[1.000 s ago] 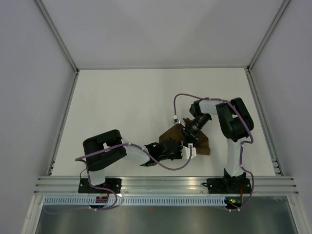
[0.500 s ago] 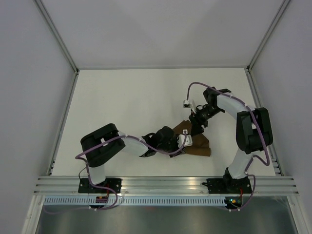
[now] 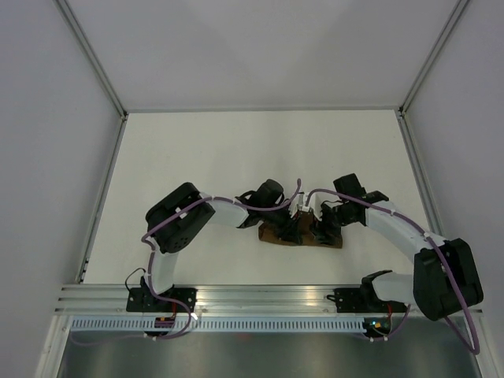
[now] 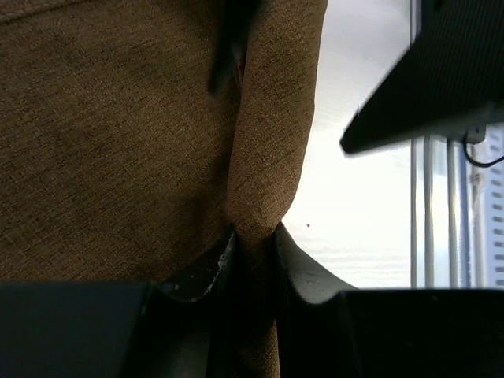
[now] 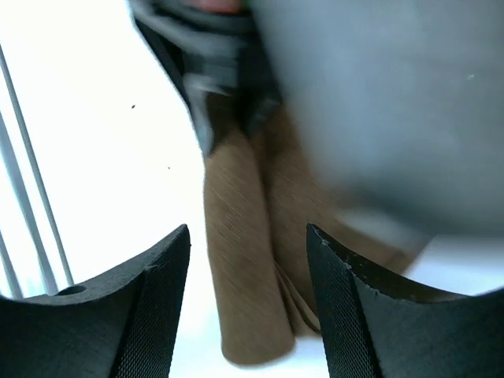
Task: Fold the napkin, place the utensils inside, and roll it up
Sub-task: Roll the napkin with the utensil
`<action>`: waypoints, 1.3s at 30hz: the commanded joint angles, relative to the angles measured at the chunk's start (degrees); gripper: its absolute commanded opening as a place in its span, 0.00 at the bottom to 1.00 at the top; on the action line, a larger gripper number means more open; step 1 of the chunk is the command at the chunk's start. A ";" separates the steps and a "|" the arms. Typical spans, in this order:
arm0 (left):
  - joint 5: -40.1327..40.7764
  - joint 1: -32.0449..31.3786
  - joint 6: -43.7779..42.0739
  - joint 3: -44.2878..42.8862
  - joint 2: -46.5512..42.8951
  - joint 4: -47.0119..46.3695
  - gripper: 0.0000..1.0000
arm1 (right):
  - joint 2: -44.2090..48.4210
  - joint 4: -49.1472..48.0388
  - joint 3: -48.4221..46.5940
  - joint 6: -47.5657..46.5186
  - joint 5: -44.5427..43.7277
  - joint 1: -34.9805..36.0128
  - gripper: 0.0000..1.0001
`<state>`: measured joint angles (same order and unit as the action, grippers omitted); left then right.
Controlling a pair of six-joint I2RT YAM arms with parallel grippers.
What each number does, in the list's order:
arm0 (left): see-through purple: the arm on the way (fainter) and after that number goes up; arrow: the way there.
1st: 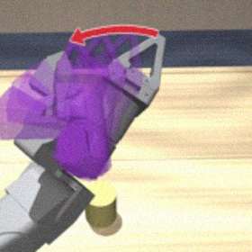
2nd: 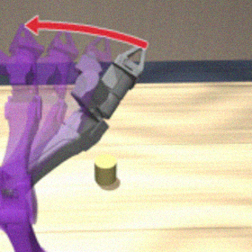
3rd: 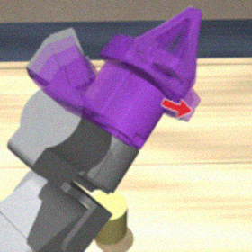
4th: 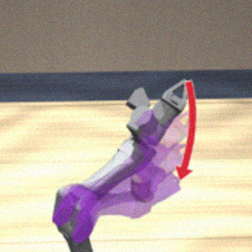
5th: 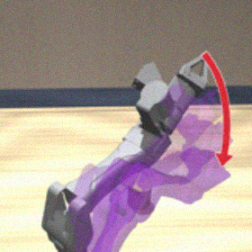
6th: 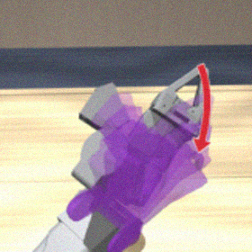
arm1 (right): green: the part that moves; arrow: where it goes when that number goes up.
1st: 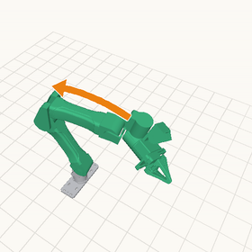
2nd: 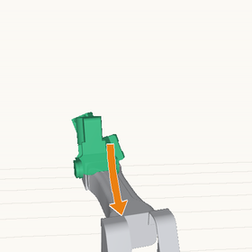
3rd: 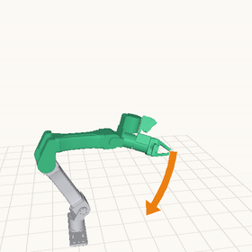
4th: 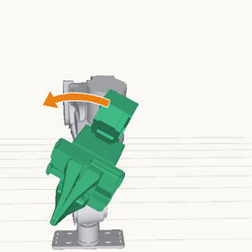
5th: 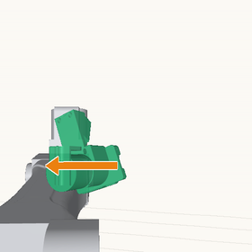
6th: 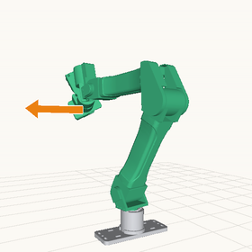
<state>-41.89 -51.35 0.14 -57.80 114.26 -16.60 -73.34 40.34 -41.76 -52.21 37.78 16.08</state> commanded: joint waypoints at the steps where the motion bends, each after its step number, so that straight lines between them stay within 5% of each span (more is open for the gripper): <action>1: -1.35 0.29 3.80 -1.43 5.36 10.36 0.02 | 2.32 -11.66 4.48 1.84 -5.69 5.61 0.66; 11: -4.07 1.69 7.33 -3.37 8.00 10.98 0.02 | -0.05 -17.92 8.27 4.39 -10.01 12.22 0.63; 21: -5.92 3.45 9.35 -3.90 9.67 10.89 0.02 | 8.83 -13.62 7.57 3.69 -8.78 12.23 0.65; 39: -9.00 4.51 12.60 -6.18 11.25 12.03 0.07 | -0.48 -19.50 10.20 3.78 -9.83 17.06 0.62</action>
<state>-54.81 -46.70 12.14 -65.04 121.89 -11.60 -72.38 23.64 -32.16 -48.75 27.44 32.51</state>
